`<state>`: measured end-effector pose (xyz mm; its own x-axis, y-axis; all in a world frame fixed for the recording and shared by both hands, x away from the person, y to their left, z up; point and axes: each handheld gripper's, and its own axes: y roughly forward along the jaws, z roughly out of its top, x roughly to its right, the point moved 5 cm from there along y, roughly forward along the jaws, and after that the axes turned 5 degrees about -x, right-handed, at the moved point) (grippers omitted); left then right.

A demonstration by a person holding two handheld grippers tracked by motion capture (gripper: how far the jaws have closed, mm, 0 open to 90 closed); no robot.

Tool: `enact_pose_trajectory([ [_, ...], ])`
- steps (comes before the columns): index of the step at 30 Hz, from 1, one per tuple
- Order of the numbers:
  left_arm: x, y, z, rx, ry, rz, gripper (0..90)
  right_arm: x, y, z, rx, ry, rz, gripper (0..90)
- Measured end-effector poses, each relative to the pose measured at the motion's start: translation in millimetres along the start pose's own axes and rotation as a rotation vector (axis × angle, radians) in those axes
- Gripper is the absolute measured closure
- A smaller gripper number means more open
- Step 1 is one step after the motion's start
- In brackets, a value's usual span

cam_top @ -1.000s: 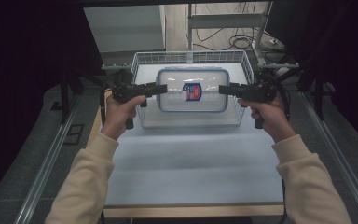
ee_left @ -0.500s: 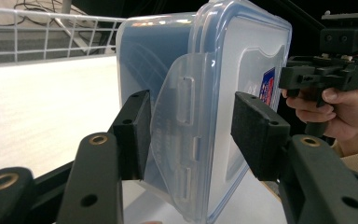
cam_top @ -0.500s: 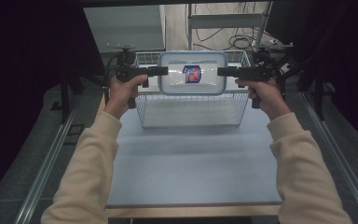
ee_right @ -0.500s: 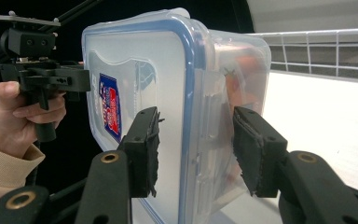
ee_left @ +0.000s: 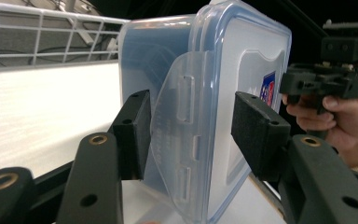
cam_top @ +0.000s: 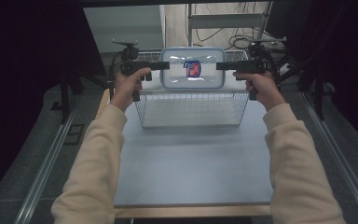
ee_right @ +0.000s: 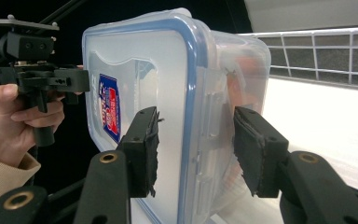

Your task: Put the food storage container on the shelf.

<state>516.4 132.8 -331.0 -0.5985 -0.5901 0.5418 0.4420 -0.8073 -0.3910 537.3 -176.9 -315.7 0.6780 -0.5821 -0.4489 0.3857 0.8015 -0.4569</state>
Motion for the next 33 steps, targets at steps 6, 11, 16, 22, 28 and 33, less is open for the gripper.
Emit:
enact_pose_trajectory([
  [6,-7.5,5.4,6.0,0.014,-0.084,-0.001,48.1,4.9,3.8,5.7,-0.005,0.046,-0.012,50.0],
  [11,-16.0,11.5,12.5,0.026,-0.144,0.002,48.0,9.5,7.4,10.1,-0.024,0.097,-0.020,49.2],
  [16,-26.0,18.5,13.9,0.029,-0.202,-0.017,47.5,15.2,12.1,12.5,-0.040,0.151,-0.038,46.4],
  [22,-36.3,27.7,12.2,0.026,-0.234,0.009,44.3,16.7,17.7,11.5,-0.041,0.182,-0.135,44.0],
  [28,-32.1,26.1,12.3,0.041,-0.188,0.025,38.9,11.9,16.0,5.9,0.003,0.159,-0.142,39.8],
  [33,-20.1,14.7,10.7,0.052,-0.097,0.077,33.0,4.7,3.3,1.2,0.048,0.076,-0.165,34.5],
])
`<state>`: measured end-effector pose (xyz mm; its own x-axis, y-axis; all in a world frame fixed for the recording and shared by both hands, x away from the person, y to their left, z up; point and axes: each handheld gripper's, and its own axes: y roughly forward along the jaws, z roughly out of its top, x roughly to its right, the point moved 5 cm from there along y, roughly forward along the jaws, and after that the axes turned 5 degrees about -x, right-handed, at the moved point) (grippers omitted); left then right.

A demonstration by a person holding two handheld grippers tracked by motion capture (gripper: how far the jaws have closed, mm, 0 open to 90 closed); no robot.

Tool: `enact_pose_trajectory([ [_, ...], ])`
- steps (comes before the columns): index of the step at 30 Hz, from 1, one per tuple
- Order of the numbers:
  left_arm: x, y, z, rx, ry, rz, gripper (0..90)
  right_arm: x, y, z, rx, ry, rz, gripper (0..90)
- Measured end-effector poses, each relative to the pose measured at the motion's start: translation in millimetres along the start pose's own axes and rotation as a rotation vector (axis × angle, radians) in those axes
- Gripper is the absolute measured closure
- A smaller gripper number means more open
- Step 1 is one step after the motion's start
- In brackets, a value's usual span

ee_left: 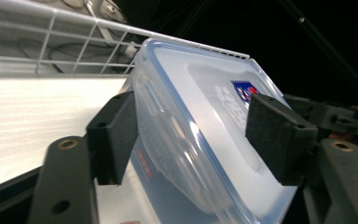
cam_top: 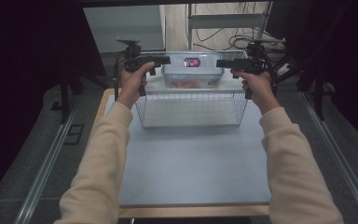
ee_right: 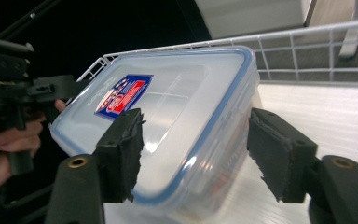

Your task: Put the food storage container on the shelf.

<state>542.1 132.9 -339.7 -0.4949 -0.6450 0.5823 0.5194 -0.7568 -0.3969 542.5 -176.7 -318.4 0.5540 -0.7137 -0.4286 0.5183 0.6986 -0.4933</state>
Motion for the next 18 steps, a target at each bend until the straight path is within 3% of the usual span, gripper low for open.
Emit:
enact_pose_trajectory([
  [1,2.8,-3.3,-1.3,0.005,0.015,0.000,31.7,-1.4,-6.9,-2.8,0.015,-0.029,0.002,33.7],
  [7,15.2,-27.8,-21.2,0.036,0.054,0.011,28.6,-5.1,-23.3,-15.9,0.026,-0.075,0.022,31.5],
  [8,19.9,-34.3,-32.6,0.023,0.086,0.006,28.2,-7.0,-31.5,-23.4,0.025,-0.092,0.031,31.2],
  [9,19.9,-34.3,-32.6,0.023,0.086,0.006,28.1,-7.0,-31.5,-23.4,0.025,-0.092,0.031,31.2],
  [11,23.2,-38.8,-44.2,0.008,0.127,0.025,27.6,-8.6,-37.4,-29.6,0.026,-0.114,0.035,30.7],
  [14,25.7,-47.5,-60.3,0.013,0.140,0.029,27.5,-9.9,-46.8,-45.0,0.028,-0.155,0.042,29.9],
  [18,31.5,-58.8,-86.6,0.021,0.192,0.042,27.8,-10.5,-55.8,-68.9,0.027,-0.199,0.053,29.1],
])
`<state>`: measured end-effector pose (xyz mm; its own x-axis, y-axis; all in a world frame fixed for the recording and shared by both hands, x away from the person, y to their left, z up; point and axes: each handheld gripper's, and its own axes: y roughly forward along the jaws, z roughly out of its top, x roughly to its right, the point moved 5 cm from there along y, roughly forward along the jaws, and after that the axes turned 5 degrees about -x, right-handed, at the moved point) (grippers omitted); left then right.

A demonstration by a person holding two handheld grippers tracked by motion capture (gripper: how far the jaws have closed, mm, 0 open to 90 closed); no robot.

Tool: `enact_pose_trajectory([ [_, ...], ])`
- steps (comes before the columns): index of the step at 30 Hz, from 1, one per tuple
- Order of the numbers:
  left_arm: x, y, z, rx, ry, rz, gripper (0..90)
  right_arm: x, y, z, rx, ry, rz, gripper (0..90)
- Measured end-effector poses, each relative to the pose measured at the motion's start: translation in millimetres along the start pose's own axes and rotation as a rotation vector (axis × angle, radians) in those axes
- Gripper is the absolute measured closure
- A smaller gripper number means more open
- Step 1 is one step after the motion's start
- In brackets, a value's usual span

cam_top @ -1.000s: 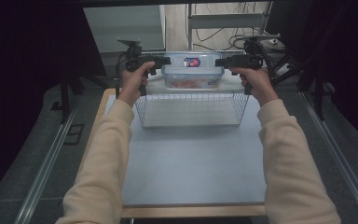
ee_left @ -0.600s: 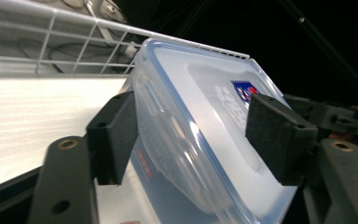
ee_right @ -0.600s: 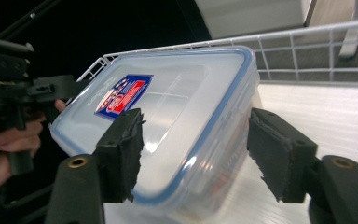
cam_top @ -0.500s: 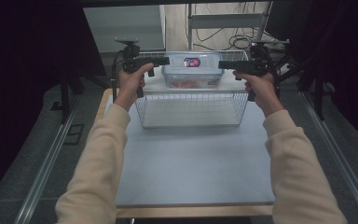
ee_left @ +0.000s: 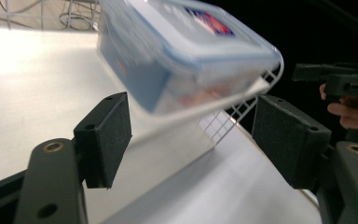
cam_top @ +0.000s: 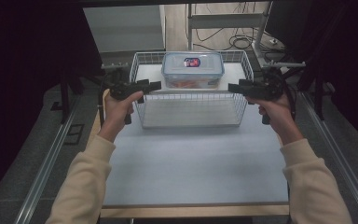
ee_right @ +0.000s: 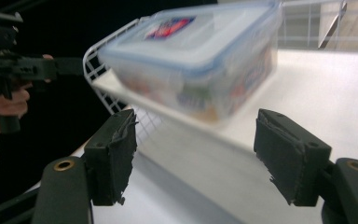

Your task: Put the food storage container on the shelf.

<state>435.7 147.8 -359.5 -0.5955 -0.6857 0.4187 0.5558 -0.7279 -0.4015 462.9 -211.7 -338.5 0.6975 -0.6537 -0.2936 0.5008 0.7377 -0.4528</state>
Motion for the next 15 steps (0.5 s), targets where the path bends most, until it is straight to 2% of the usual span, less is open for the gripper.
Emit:
enact_pose_trajectory([
  [7,20.2,-11.4,-48.1,-0.014,0.057,-0.043,27.8,-9.9,-13.1,-46.2,-0.004,-0.018,0.037,28.1],
  [12,29.8,-11.6,-88.4,-0.052,0.091,-0.040,27.8,-18.0,-18.6,-88.8,-0.025,-0.039,0.053,27.5],
  [15,30.2,-10.0,-114.3,-0.079,0.103,-0.037,27.7,-20.0,-17.9,-121.4,-0.066,-0.043,0.060,27.1],
])
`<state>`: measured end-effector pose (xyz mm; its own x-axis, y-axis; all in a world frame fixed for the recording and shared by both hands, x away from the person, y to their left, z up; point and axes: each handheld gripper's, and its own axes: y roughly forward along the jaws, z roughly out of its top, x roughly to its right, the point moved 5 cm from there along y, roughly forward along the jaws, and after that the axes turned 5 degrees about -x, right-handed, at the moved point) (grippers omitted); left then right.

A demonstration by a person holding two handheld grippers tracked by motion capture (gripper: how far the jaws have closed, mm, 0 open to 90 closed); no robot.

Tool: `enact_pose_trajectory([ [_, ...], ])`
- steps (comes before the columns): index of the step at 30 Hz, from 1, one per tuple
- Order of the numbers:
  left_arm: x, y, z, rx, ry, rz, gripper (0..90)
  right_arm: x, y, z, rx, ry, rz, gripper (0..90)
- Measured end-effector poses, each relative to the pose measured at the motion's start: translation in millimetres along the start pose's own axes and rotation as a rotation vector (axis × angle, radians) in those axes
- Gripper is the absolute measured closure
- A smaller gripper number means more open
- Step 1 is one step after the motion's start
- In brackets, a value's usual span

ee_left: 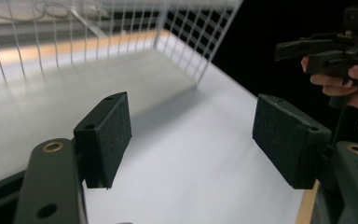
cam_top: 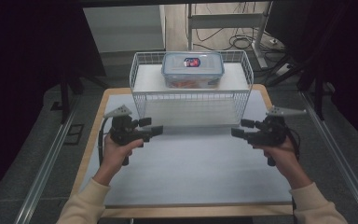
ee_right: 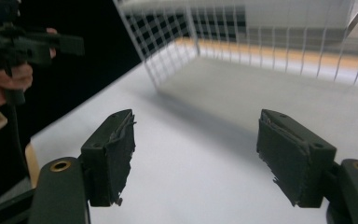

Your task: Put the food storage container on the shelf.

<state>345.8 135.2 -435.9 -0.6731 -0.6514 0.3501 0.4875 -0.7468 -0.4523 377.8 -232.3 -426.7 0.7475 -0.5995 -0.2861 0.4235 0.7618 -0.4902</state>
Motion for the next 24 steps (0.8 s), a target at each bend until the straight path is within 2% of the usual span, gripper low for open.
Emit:
enact_pose_trajectory([
  [1,0.8,1.8,-10.0,-0.012,-0.010,-0.007,27.7,-0.2,0.7,-7.1,-0.011,0.001,-0.002,27.1],
  [2,0.8,2.8,-15.6,-0.018,-0.012,-0.011,27.6,-0.5,2.0,-23.2,-0.023,0.011,0.001,27.0],
  [3,0.7,4.3,-22.8,-0.025,-0.019,-0.013,27.6,-0.5,2.0,-23.2,-0.023,0.011,0.001,27.0],
  [5,0.4,6.7,-36.1,-0.032,-0.038,-0.015,27.8,0.1,4.3,-43.0,-0.034,0.022,0.010,27.0],
  [6,-0.1,8.5,-42.1,-0.038,-0.048,-0.015,27.8,0.1,4.3,-43.0,-0.034,0.022,0.010,27.0],
  [7,-1.2,11.8,-48.2,-0.065,-0.044,-0.008,27.9,0.4,5.7,-48.6,-0.037,0.022,0.006,27.0],
  [9,-1.8,15.0,-54.4,-0.077,-0.047,0.001,27.7,2.2,9.9,-59.8,-0.054,0.028,0.001,26.9],
  [11,-1.1,18.9,-60.3,-0.093,-0.054,-0.007,27.8,4.8,14.5,-68.0,-0.068,0.039,-0.007,26.8],
  [14,-1.1,22.7,-66.9,-0.116,-0.047,-0.002,27.7,8.1,22.5,-80.5,-0.106,0.056,-0.018,25.2],
  [17,-1.9,23.6,-67.0,-0.115,-0.050,-0.004,27.5,9.5,23.7,-82.6,-0.105,0.048,-0.037,24.0],
  [20,-3.3,24.0,-66.9,-0.115,-0.049,0.000,27.1,10.0,20.7,-79.8,-0.071,0.043,-0.055,22.5],
  [24,-7.7,25.9,-69.7,-0.124,-0.057,0.009,26.4,12.6,18.9,-82.1,-0.048,-0.005,-0.110,18.3],
])
